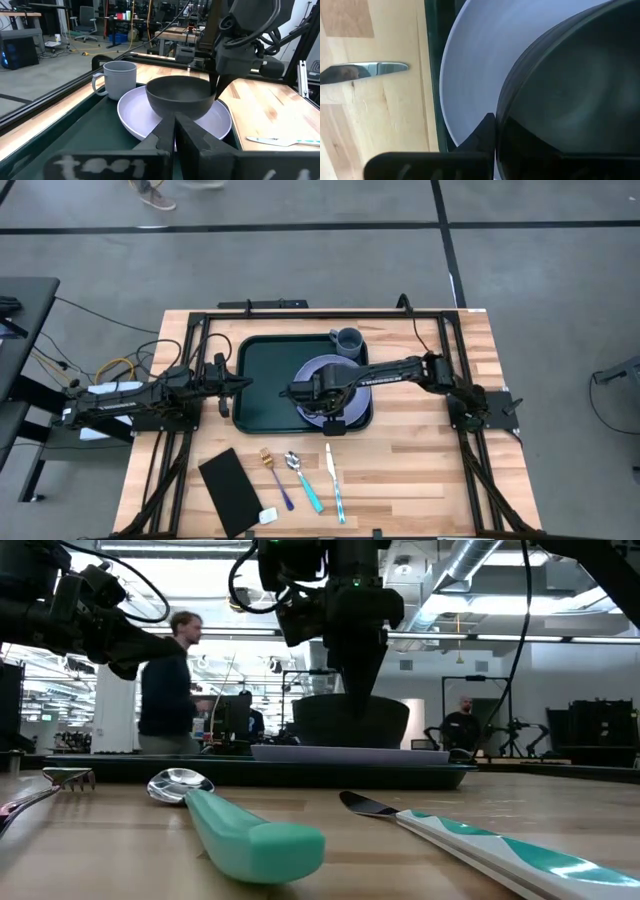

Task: Set up tray
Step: Put the black bowl on top of the purple plate, then put the black napkin to the left of the purple plate on the black serving tray

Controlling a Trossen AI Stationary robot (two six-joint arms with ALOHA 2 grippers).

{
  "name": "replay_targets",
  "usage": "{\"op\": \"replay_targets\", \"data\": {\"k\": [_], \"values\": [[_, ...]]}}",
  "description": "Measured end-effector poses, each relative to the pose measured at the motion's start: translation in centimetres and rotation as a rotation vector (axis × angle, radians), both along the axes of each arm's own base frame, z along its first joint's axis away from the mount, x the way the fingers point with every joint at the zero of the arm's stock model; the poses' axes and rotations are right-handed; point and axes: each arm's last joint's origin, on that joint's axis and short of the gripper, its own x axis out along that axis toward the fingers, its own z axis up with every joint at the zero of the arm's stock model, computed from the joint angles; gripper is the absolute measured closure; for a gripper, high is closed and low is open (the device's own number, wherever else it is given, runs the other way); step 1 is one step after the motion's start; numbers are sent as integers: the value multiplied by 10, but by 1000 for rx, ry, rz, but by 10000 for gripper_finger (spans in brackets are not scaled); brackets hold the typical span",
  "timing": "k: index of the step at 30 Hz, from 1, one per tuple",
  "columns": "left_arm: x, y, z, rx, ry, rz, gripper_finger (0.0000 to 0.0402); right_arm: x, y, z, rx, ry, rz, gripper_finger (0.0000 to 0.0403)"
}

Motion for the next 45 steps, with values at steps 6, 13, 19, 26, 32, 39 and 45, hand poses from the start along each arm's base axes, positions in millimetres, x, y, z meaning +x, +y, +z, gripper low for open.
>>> {"op": "replay_targets", "data": {"k": [6,13,19,26,32,39,45], "values": [[0,0,0,0,0,0,401,0,0,0,5,4,-32,354],[0,0,0,0,0,0,401,0,0,5,14,-20,-87,305],[0,0,0,0,0,0,401,-4,1,40,72,-156,-121,270],[0,0,0,3,0,1,401,-14,6,107,215,-483,-105,253],[0,0,0,-18,-6,3,401,-29,7,165,305,-765,-150,257],[0,0,3,-385,-114,30,401,-50,7,209,284,-996,-216,262],[-1,3,3,-765,-230,143,401,-80,9,210,301,-1134,-227,259]]}}
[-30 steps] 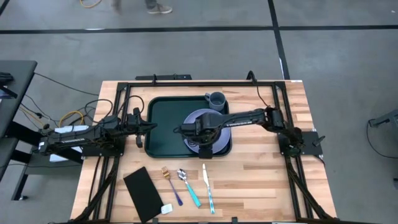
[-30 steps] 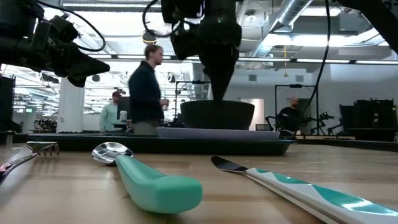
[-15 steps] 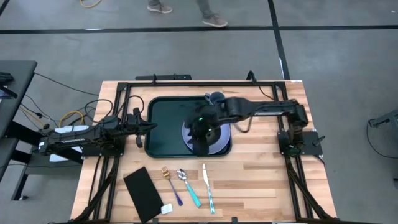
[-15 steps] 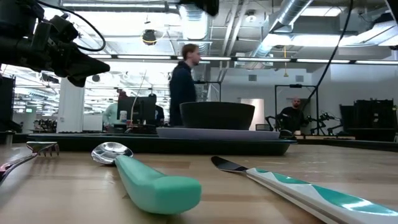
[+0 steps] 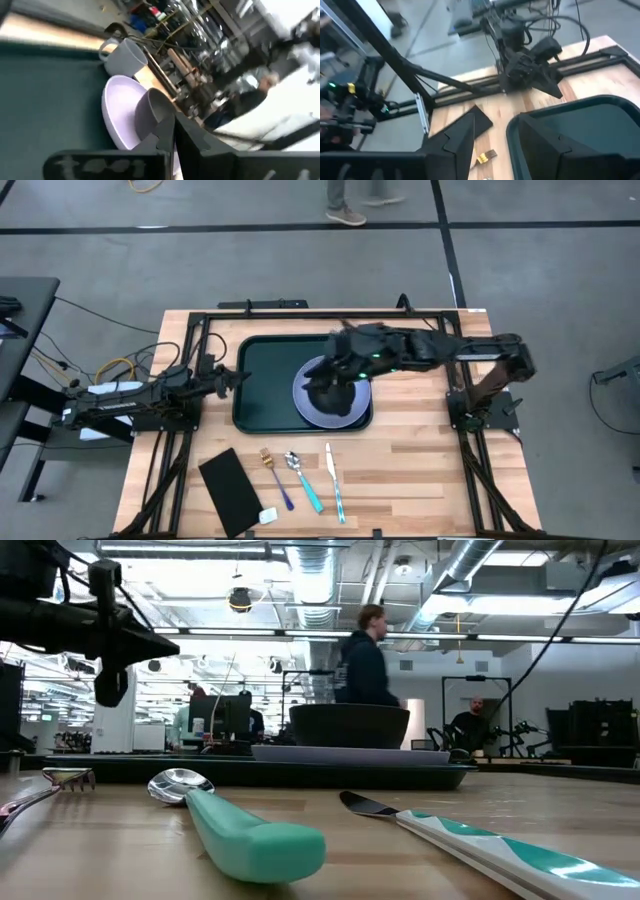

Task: Set up tray
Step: Put the black napkin to the left of the purple plate on the black serving tray

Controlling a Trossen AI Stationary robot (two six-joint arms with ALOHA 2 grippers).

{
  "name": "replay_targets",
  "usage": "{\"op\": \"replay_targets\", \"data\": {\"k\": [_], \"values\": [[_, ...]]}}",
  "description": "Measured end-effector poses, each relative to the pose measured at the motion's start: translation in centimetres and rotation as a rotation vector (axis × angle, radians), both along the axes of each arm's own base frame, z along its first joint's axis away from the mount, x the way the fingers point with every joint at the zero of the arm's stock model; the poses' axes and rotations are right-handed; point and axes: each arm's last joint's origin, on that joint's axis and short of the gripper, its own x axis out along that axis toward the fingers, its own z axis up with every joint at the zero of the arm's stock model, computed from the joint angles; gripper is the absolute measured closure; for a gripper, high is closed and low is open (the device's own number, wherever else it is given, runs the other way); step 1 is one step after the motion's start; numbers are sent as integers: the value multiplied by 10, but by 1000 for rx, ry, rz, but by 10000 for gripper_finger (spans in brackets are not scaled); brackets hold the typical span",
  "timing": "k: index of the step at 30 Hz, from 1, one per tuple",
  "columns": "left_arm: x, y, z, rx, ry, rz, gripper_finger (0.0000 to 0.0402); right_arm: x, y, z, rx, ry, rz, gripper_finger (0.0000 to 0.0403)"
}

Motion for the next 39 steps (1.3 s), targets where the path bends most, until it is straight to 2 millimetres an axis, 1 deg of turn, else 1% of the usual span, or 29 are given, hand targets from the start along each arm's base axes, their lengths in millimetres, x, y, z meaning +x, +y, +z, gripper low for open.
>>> {"op": "replay_targets", "data": {"k": [2,4,7,10,13,17,19,20,23,25,27,29,31,33,36,39], "values": [[0,0,0,-54,-17,16,401,-15,0,-5,25,-56,-4,260],[0,0,0,-58,-17,18,401,-32,-1,-13,61,-103,-13,262],[0,1,0,-95,-31,23,401,-61,-4,-30,126,-124,-34,265],[-1,2,0,-225,-87,76,401,-91,-9,-49,220,-70,-79,266],[-1,3,1,-337,-142,118,401,-116,-12,-72,324,26,-144,265],[-1,3,1,-349,-147,120,401,-139,-15,-98,388,157,-256,265],[-1,3,1,-359,-147,103,401,-145,-15,-108,379,220,-272,265],[0,1,1,-359,-138,63,401,-148,-15,-113,372,252,-275,265],[1,-5,3,-340,-68,-152,401,-151,-14,-122,348,312,-279,265],[2,-9,10,-353,-34,-254,401,-154,-15,-126,305,351,-268,265],[2,-12,20,-354,-6,-307,401,-154,-15,-128,262,371,-250,265],[4,-14,32,-354,48,-339,399,-155,-17,-131,226,398,-240,265],[6,-16,39,-361,146,-348,394,-157,-18,-133,200,422,-235,265],[10,-17,51,-345,224,-352,386,-160,-19,-135,169,460,-227,265],[23,-16,68,-288,349,-335,371,-164,-20,-138,121,505,-208,265],[40,-16,75,-218,523,-349,356,-167,-21,-141,83,547,-189,265]]}}
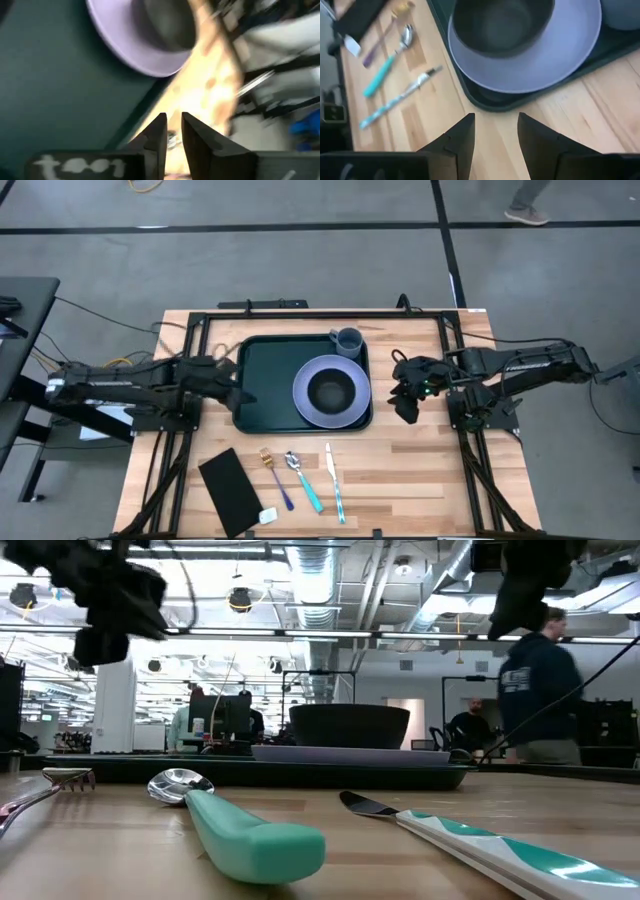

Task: Set up tray
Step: Put the black napkin to the left of the purple plate on the black serving tray

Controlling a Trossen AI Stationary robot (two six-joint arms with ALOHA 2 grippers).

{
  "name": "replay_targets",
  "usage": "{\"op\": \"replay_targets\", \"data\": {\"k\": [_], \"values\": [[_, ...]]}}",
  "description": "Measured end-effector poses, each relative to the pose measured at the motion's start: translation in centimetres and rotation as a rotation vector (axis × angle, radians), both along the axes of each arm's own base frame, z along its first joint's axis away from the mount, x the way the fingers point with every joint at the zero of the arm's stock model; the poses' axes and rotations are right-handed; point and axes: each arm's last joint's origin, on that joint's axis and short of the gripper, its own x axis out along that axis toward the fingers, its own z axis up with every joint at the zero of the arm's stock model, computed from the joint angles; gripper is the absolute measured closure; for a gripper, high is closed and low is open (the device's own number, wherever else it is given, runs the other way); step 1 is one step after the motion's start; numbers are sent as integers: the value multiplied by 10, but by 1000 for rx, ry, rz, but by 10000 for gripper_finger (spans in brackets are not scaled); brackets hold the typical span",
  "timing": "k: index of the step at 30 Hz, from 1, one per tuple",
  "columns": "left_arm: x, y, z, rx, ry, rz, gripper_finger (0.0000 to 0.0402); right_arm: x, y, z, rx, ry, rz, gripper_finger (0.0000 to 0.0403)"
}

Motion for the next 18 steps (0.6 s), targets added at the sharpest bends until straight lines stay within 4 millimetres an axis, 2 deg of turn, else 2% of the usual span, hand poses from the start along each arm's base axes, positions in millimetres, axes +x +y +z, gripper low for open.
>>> {"op": "replay_targets", "data": {"k": [4,10,15,18], "values": [[23,0,-2,32,220,-98,322,-4,0,-3,-20,46,24,265],[44,-5,-18,-105,549,-307,275,-9,-1,-6,-52,105,67,265],[55,-14,-19,-174,621,-402,264,-11,-1,-7,-78,130,102,265],[53,-23,-13,-174,663,-406,266,-12,-1,-7,-89,140,117,265]]}}
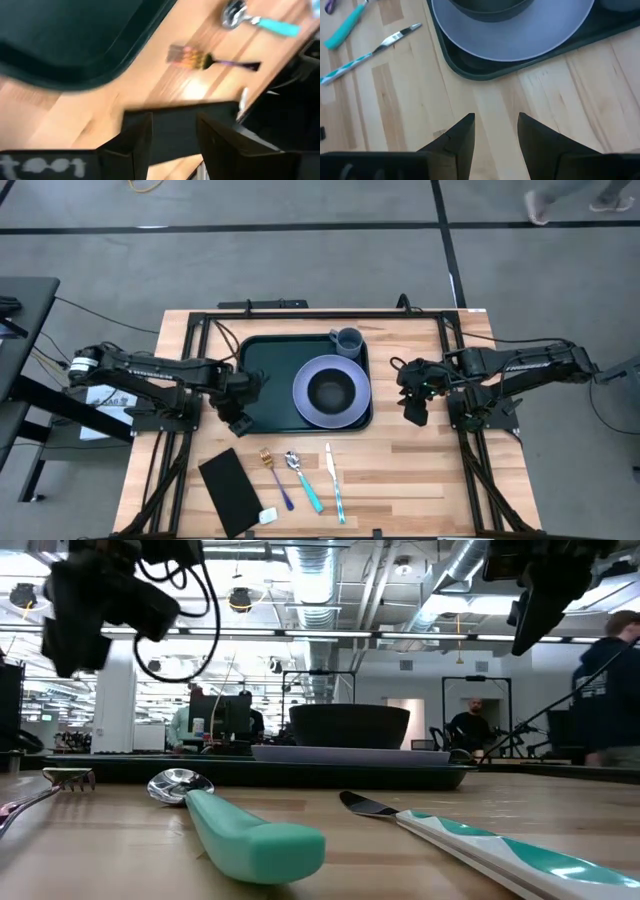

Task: Set up tray
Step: Put the black napkin to the left of the purple plate on the black serving tray

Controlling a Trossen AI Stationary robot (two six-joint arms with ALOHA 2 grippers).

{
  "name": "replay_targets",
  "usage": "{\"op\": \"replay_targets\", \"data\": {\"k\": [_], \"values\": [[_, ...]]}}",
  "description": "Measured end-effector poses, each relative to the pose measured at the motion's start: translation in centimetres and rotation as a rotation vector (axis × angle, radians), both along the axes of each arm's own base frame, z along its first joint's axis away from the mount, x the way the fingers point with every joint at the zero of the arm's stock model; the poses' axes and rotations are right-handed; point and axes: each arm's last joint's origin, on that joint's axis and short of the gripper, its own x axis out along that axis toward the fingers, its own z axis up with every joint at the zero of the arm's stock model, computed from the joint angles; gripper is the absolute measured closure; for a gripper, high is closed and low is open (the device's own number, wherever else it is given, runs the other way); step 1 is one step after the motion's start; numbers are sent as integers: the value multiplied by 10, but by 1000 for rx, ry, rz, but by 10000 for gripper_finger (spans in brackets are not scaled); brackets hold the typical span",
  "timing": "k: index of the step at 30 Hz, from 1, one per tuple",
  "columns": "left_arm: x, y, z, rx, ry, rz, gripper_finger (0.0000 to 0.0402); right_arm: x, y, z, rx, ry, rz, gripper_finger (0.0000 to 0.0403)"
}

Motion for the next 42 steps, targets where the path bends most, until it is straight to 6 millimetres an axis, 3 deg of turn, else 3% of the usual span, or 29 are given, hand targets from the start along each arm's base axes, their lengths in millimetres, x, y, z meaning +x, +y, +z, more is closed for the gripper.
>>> {"op": "replay_targets", "data": {"k": [8,17,26,42], "values": [[-19,-34,2,119,138,-26,273,0,-2,0,-63,-4,29,265],[-33,-71,-6,195,161,-85,274,0,-7,0,-74,-4,25,265],[-30,-99,-44,205,174,-90,274,1,-8,0,-73,-6,21,265],[-16,-126,-97,356,278,-130,274,1,-8,1,-72,-12,20,265]]}}
